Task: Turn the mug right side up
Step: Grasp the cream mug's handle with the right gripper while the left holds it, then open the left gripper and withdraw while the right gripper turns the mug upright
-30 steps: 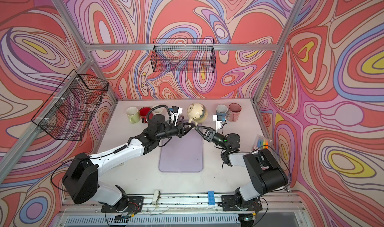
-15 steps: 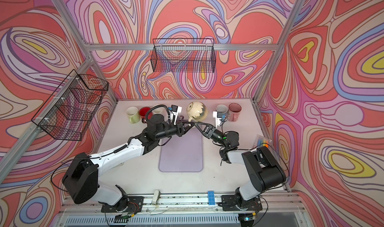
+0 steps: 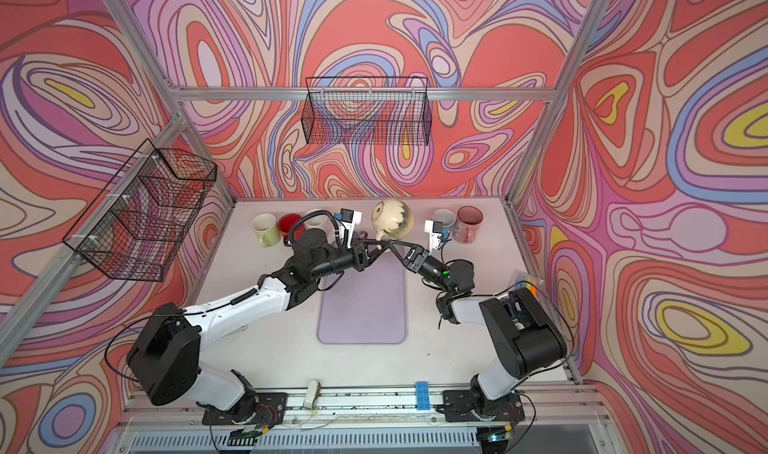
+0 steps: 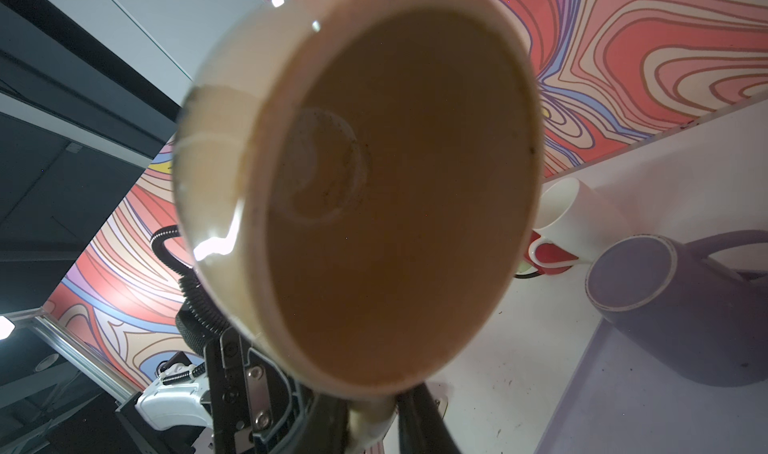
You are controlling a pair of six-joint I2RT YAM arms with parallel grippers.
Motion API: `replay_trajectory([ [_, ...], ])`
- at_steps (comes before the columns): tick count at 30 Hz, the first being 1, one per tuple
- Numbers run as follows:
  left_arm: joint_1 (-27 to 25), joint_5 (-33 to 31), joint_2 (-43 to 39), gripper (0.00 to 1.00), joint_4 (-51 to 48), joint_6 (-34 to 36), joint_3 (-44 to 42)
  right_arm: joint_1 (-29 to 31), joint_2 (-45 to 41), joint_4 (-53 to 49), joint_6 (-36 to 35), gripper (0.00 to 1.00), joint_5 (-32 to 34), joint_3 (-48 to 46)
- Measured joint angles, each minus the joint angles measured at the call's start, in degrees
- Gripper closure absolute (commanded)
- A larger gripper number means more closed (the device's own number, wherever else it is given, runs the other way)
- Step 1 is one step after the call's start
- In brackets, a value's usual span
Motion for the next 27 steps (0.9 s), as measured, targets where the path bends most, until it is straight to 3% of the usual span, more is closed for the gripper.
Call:
replay_trajectory([
  [8,0.1,-0.8,0.2,1.0,1.4,0.2,-0.7,0.3,0.2,-0.8,0.2,1.0,0.5,0.5],
  [12,0.1,-1.2,0.8,1.0,2.3,0.3,-1.2,0.3,0.2,-1.9,0.2,1.0,0.7,0.5],
  [16,0.1,-1.9,1.1,0.83,2.8,0.9,-2.1,0.4,0.2,-4.1,-0.7,1.0,0.7,0.4],
  [21,0.2,-2.5,2.0,0.69,2.7,2.5,-2.8,0.6,0.2,-8.3,-1.9,1.0,0.8,0.4],
  [23,0.2,-2.4,2.6,0.56,2.6,3.5,-3.2,0.6,0.2,-10.1,-2.0,1.0,1.1,0.4],
  [27,0.2,-2.3,3.7,0.44,2.1,4.4,-3.9,0.6,-0.2,-14.1,-2.9,1.0,2.2,0.4],
])
